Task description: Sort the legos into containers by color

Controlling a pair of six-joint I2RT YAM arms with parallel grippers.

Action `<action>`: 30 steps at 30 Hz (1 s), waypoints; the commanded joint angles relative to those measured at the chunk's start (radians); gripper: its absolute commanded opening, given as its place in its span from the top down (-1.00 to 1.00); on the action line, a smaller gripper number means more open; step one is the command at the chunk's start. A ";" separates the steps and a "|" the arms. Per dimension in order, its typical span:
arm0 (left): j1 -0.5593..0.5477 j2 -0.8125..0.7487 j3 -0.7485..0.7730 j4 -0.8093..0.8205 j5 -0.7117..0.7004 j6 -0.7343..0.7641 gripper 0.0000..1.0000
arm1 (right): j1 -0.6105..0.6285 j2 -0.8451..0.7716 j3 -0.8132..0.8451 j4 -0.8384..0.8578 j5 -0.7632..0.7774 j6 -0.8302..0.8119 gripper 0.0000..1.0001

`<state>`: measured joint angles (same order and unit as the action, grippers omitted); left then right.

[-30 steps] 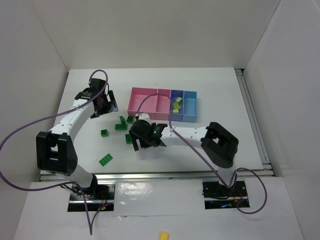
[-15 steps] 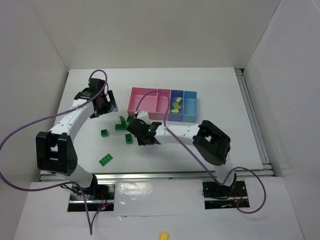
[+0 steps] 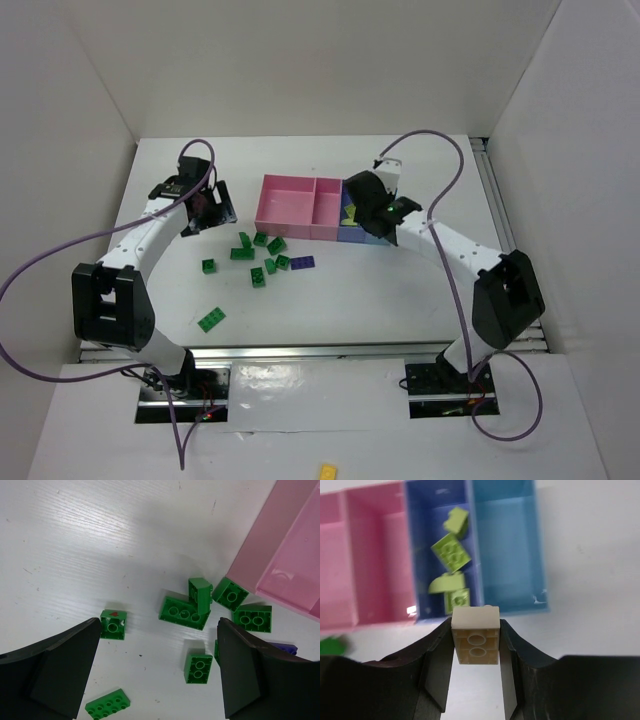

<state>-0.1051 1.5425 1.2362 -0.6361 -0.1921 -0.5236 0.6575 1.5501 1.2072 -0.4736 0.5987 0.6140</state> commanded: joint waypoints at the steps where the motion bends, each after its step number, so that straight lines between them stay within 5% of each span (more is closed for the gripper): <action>1: 0.007 -0.035 0.003 -0.005 0.035 0.008 -0.99 | -0.076 0.062 0.061 0.003 0.009 -0.056 0.36; 7: 0.007 -0.035 0.023 -0.005 0.057 0.008 -0.99 | -0.157 0.212 0.187 0.020 0.025 -0.091 0.23; 8: 0.007 -0.035 0.023 -0.005 0.057 0.008 -0.99 | -0.157 0.231 0.210 0.006 0.039 -0.077 -0.07; 12: 0.007 -0.035 0.023 -0.014 0.057 0.008 -0.99 | -0.183 0.303 0.293 -0.045 0.091 -0.057 -0.59; 15: 0.007 -0.035 0.023 -0.014 0.057 0.008 -0.99 | -0.174 0.280 0.278 -0.033 0.104 -0.057 -0.61; 19: 0.007 -0.035 0.032 -0.014 0.057 0.008 -0.99 | -0.081 0.121 0.107 0.088 0.064 -0.137 -0.18; 22: 0.007 -0.025 0.032 -0.014 0.048 0.008 -0.99 | 0.023 0.013 -0.007 0.228 -0.113 -0.258 -0.14; 26: 0.007 -0.016 0.032 -0.014 0.048 0.008 -0.99 | 0.190 0.016 -0.083 0.231 -0.338 -0.330 -0.51; 30: 0.007 -0.016 0.032 -0.014 0.039 0.008 -0.99 | 0.284 0.105 -0.083 0.208 -0.349 -0.396 -0.61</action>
<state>-0.1051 1.5425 1.2377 -0.6464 -0.1444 -0.5236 0.9062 1.5944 1.1378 -0.2901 0.3325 0.3099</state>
